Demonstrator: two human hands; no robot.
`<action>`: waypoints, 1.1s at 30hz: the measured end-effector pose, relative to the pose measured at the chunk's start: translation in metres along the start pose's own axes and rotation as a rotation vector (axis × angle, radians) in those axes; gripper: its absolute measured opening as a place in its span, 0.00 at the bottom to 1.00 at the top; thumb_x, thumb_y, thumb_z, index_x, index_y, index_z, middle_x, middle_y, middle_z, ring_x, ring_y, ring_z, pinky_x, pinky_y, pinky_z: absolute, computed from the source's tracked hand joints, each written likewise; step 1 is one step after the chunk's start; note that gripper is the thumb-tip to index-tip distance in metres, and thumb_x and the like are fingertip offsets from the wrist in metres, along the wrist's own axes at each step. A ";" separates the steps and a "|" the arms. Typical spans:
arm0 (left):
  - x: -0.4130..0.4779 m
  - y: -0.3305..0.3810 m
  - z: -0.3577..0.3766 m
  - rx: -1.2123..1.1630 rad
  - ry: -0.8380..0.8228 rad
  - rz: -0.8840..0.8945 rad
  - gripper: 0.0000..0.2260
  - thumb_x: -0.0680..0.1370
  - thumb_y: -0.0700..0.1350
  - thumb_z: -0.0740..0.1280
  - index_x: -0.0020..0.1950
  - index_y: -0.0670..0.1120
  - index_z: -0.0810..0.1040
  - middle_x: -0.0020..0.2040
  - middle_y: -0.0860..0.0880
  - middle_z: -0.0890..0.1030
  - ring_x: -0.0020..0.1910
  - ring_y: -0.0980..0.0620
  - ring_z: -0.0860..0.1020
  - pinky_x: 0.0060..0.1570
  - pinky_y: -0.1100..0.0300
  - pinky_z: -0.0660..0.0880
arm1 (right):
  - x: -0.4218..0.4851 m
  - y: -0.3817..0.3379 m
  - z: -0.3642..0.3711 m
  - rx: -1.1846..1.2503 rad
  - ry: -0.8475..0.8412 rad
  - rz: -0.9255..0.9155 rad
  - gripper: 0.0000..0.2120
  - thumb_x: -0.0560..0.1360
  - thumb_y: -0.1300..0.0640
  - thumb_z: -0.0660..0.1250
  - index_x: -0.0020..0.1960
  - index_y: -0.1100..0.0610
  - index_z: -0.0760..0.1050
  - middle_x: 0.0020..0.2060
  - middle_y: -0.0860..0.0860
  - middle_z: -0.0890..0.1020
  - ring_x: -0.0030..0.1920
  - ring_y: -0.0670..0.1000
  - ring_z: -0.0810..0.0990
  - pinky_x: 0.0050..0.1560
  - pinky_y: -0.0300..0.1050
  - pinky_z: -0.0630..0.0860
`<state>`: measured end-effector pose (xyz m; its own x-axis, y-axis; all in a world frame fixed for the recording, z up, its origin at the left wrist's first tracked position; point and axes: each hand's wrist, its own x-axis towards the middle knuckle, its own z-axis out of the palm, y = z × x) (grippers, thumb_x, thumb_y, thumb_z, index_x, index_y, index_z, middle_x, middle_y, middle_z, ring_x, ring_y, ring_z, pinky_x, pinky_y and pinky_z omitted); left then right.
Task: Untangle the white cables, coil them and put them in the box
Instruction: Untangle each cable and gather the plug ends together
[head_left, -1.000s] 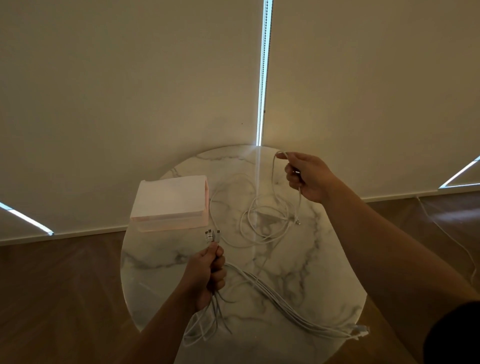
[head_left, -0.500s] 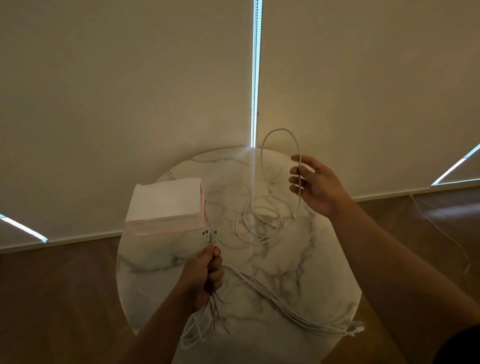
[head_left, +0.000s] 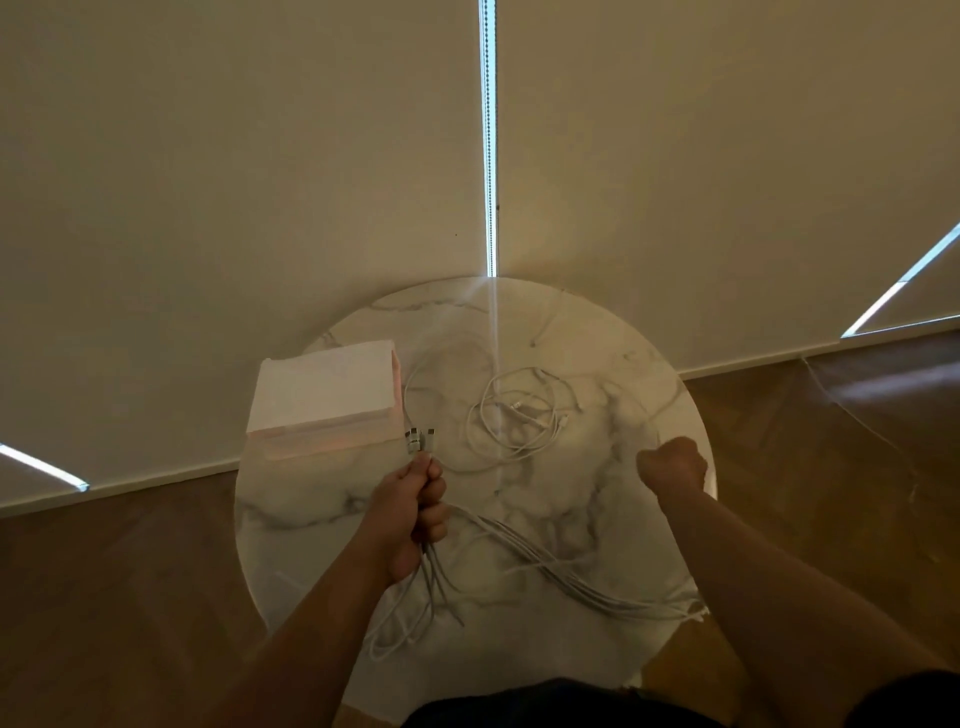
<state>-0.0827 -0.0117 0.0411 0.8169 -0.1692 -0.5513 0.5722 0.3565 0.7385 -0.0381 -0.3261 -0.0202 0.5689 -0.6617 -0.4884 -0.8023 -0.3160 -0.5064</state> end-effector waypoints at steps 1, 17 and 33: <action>0.000 0.001 0.000 0.000 0.002 0.009 0.16 0.85 0.50 0.52 0.39 0.47 0.67 0.27 0.53 0.58 0.21 0.57 0.54 0.22 0.65 0.52 | -0.002 0.009 0.003 -0.083 0.013 -0.021 0.21 0.72 0.59 0.67 0.62 0.68 0.71 0.60 0.64 0.75 0.59 0.66 0.76 0.57 0.55 0.77; -0.003 0.037 0.001 -0.072 0.059 0.160 0.16 0.85 0.50 0.53 0.39 0.48 0.68 0.26 0.53 0.59 0.20 0.58 0.54 0.20 0.67 0.53 | -0.206 -0.033 0.084 0.045 -0.997 -0.925 0.04 0.75 0.52 0.70 0.47 0.52 0.79 0.39 0.46 0.81 0.38 0.39 0.77 0.43 0.37 0.72; -0.009 0.085 -0.053 0.069 0.196 0.119 0.16 0.85 0.52 0.52 0.39 0.49 0.68 0.23 0.56 0.59 0.17 0.60 0.54 0.18 0.70 0.51 | -0.170 -0.002 0.092 -0.260 -1.057 -0.911 0.21 0.77 0.48 0.66 0.33 0.61 0.81 0.27 0.49 0.82 0.25 0.43 0.73 0.31 0.36 0.70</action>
<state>-0.0456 0.0685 0.0884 0.8531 0.0545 -0.5189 0.4820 0.2983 0.8238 -0.1161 -0.1507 -0.0015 0.6694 0.6135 -0.4190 -0.0311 -0.5403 -0.8409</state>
